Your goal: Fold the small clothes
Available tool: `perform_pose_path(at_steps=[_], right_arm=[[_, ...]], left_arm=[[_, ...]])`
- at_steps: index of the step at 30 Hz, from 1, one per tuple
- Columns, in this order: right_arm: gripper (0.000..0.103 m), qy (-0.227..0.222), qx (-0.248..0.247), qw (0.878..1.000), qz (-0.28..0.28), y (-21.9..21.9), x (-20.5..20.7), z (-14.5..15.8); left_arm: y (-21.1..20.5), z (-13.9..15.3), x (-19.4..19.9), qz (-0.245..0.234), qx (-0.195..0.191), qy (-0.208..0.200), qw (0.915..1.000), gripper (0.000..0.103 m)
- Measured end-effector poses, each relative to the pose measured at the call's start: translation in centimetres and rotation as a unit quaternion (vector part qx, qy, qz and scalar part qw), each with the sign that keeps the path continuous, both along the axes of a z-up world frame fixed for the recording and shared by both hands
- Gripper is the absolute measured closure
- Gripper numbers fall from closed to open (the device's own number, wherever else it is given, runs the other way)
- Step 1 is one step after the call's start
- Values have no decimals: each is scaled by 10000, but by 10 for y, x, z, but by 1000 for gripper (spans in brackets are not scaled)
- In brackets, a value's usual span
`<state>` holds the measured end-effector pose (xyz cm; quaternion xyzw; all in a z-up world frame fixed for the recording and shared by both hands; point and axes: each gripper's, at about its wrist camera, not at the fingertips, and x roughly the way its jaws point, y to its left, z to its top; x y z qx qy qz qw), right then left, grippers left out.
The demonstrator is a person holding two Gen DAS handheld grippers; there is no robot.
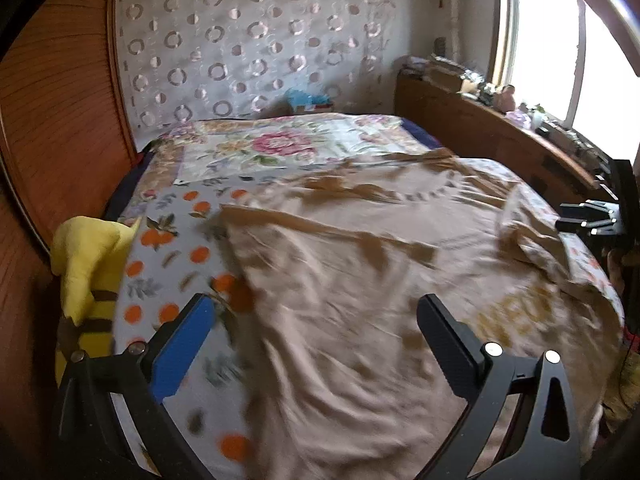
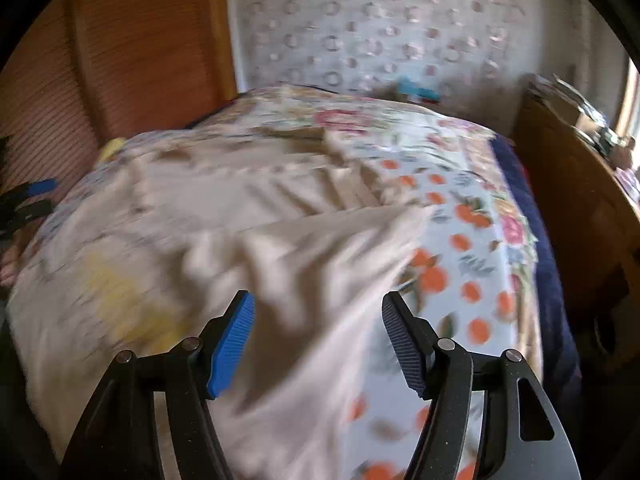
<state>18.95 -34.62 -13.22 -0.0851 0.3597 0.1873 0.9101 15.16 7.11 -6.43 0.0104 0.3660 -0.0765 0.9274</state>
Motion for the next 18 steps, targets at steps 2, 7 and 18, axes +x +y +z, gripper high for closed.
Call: perform_pose_path(at_steps=[2, 7, 18], right_arm=[[35, 66, 95, 9997, -193, -10, 23, -5], [36, 407, 193, 9982, -403, -18, 80, -17], [69, 222, 47, 9997, 71, -17, 114, -28]], left_arm=[[9, -3, 15, 20, -54, 107, 9999, 9], [23, -9, 45, 91, -56, 315, 9994, 12], [47, -32, 106, 297, -4, 653, 9974, 15]])
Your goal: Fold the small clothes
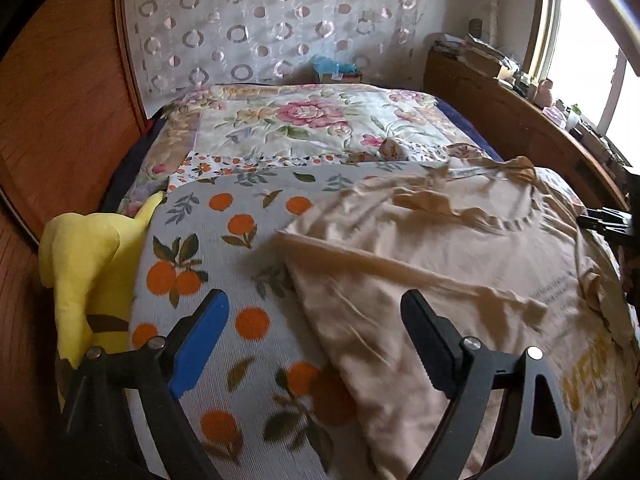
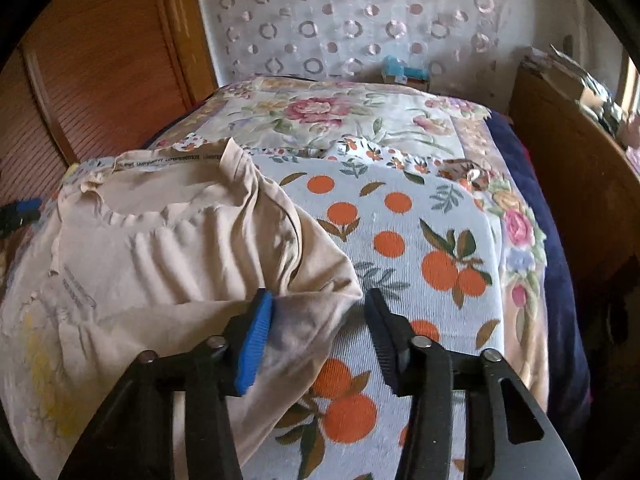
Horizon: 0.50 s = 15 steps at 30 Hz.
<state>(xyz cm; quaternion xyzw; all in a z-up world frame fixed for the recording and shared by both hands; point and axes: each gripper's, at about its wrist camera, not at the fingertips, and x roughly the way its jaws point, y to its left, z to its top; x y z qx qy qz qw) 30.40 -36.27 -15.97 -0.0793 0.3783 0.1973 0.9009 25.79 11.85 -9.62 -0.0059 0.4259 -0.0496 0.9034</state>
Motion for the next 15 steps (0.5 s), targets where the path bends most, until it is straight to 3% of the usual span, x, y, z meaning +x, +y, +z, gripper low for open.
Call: perform_pose_path(at_steps=[2, 3, 4, 8, 12, 15], right_arm=[[82, 8, 30, 9998, 173, 2, 0, -2], [95, 3, 25, 9997, 224, 1, -1, -1], [98, 16, 30, 9997, 256, 1, -1, -1], [99, -183, -75, 9994, -268, -16, 10, 3], [99, -57, 9, 9992, -395, -26, 19, -4], [99, -46, 65, 9992, -381, -26, 19, -6]], left_arm=[[1, -4, 7, -14, 13, 37, 10000, 19], [2, -6, 11, -16, 14, 57, 10000, 20], [3, -8, 14, -26, 8, 77, 10000, 22], [6, -14, 25, -24, -8, 114, 9999, 23], [10, -17, 31, -21, -51, 143, 9999, 25], [9, -14, 33, -78, -111, 125, 9998, 41]])
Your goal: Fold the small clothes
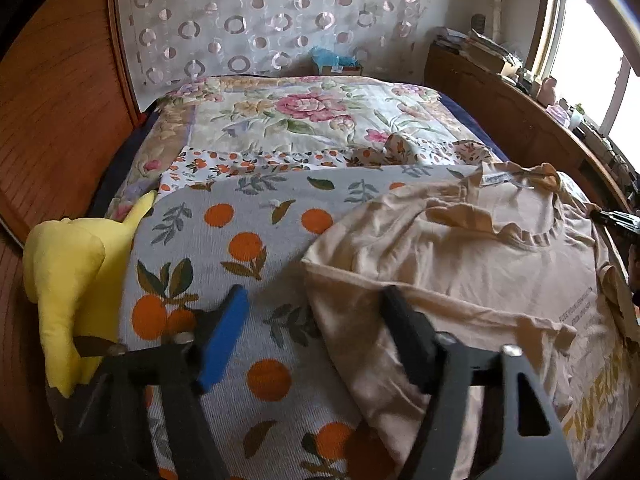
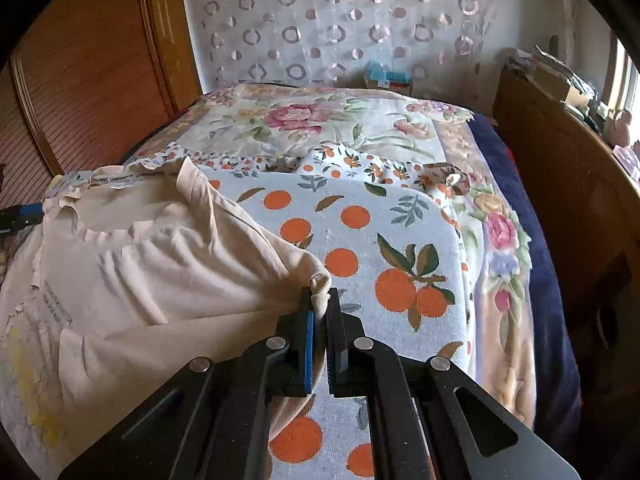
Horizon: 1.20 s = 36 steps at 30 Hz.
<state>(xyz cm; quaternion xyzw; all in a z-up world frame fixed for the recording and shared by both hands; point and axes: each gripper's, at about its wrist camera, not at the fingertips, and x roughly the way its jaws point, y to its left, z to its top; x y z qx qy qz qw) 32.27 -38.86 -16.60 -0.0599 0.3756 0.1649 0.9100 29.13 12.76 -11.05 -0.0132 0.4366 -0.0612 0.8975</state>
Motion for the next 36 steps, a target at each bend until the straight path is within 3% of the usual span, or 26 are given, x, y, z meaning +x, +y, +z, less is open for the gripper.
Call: perform_pose_path(at_steps=[6, 8, 13, 15, 17, 18, 19, 21, 25, 31, 36], right_arm=[[96, -1, -28, 10000, -16, 0, 2, -2], [92, 20, -39, 10000, -54, 1, 4, 0], [67, 85, 103, 9999, -24, 0, 6, 1], [65, 82, -44, 9999, -109, 7, 5, 0], [71, 113, -218, 9996, -125, 16, 4, 1], [90, 171, -200, 9997, -2, 22, 4, 2], [96, 188, -251, 9995, 61, 28, 3, 4], [98, 164, -380, 9990, 181, 37, 1, 6], [99, -217, -99, 9991, 350, 43, -25, 31], [99, -864, 220, 9950, 441, 34, -95, 73], [99, -1224, 312, 9906, 519, 15, -166, 87]], left_arm=[[-6, 1, 13, -198, 12, 70, 9998, 58], [-9, 2, 15, -238, -8, 86, 9997, 64], [-17, 2, 13, -374, -40, 173, 9991, 84], [-19, 3, 12, -329, 15, 215, 9992, 86], [-23, 5, 9, -393, -68, 220, 9990, 94], [-25, 6, 7, -389, -85, 202, 9990, 94], [-28, 8, 4, -397, -92, 185, 9990, 96], [-33, 16, -4, -456, -145, 73, 9988, 96], [-44, 43, -35, -568, -264, -308, 9976, 97], [-51, 82, -102, -708, -429, -807, 9933, 97], [-47, 100, -163, -723, -517, -1137, 9895, 97]])
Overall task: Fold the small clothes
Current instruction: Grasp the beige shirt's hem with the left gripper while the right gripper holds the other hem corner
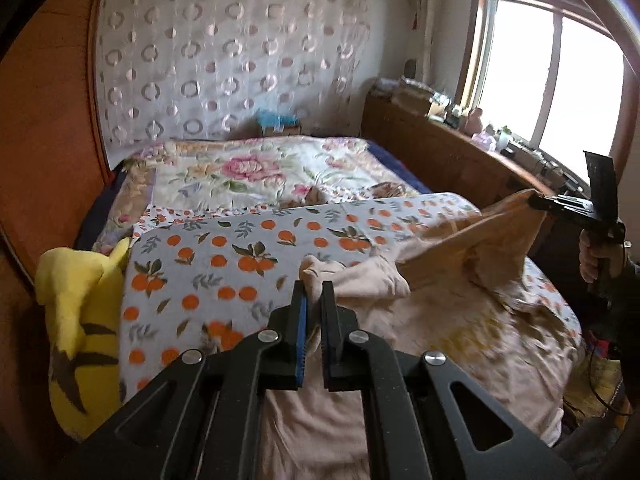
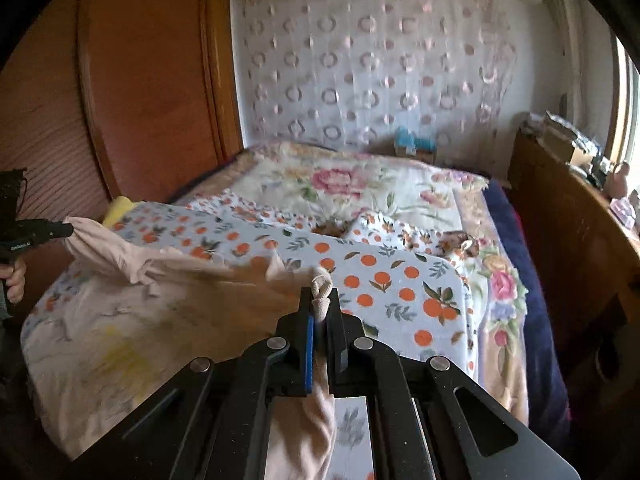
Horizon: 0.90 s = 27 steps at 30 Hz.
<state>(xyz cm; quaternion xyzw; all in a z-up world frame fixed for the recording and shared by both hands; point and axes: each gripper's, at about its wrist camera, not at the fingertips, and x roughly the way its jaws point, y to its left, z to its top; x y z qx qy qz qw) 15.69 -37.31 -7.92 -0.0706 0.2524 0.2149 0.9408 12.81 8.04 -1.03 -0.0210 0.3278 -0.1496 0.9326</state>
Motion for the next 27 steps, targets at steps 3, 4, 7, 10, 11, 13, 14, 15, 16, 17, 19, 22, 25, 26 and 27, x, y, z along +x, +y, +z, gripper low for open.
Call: perform_pose_path(at_steps=[3, 4, 7, 10, 11, 13, 14, 15, 16, 17, 19, 22, 25, 26, 27], right_arm=[[99, -132, 20, 9999, 12, -13, -41, -4], [99, -159, 32, 9999, -13, -18, -55, -9], [99, -47, 192, 9998, -23, -29, -85, -25], [99, 18, 323, 9995, -66, -40, -108, -36], [99, 33, 336, 9994, -89, -42, -111, -37], [99, 75, 352, 9993, -105, -45, -121, -37], [99, 105, 340, 9993, -119, -46, -127, -38], [99, 117, 320, 9993, -134, -48, -130, -39], [99, 118, 320, 9993, -146, -50, -135, -38], [99, 123, 311, 9993, -159, -50, -140, -35], [99, 110, 199, 9996, -183, -50, -149, -30], [99, 236, 203, 9993, -185, -51, -161, -22], [99, 260, 38, 9996, -138, -46, -173, -15], [99, 281, -14, 9995, -120, -45, -176, -15], [99, 312, -47, 9994, -118, -45, -177, -15]], left_arm=[[4, 2, -41, -4, -29, -157, 9999, 97], [7, 1, -49, 1, -68, -179, 9998, 97], [18, -4, -84, 167, -266, -207, 9993, 97], [25, -10, -107, 271, -381, -217, 9987, 97], [30, -12, -116, 326, -425, -228, 9983, 97], [36, -15, -125, 421, -485, -181, 9978, 97], [36, -15, -129, 456, -492, -156, 9976, 97], [37, -15, -132, 490, -501, -149, 9974, 97], [37, -15, -136, 507, -500, -158, 9973, 97], [36, -13, -141, 499, -473, -187, 9975, 97], [34, -7, -152, 493, -421, -263, 9976, 97], [32, 2, -167, 470, -374, -304, 9977, 97], [33, 5, -174, 473, -354, -311, 9978, 97], [33, 6, -176, 492, -314, -310, 9978, 97], [33, 5, -177, 524, -283, -289, 9978, 97]])
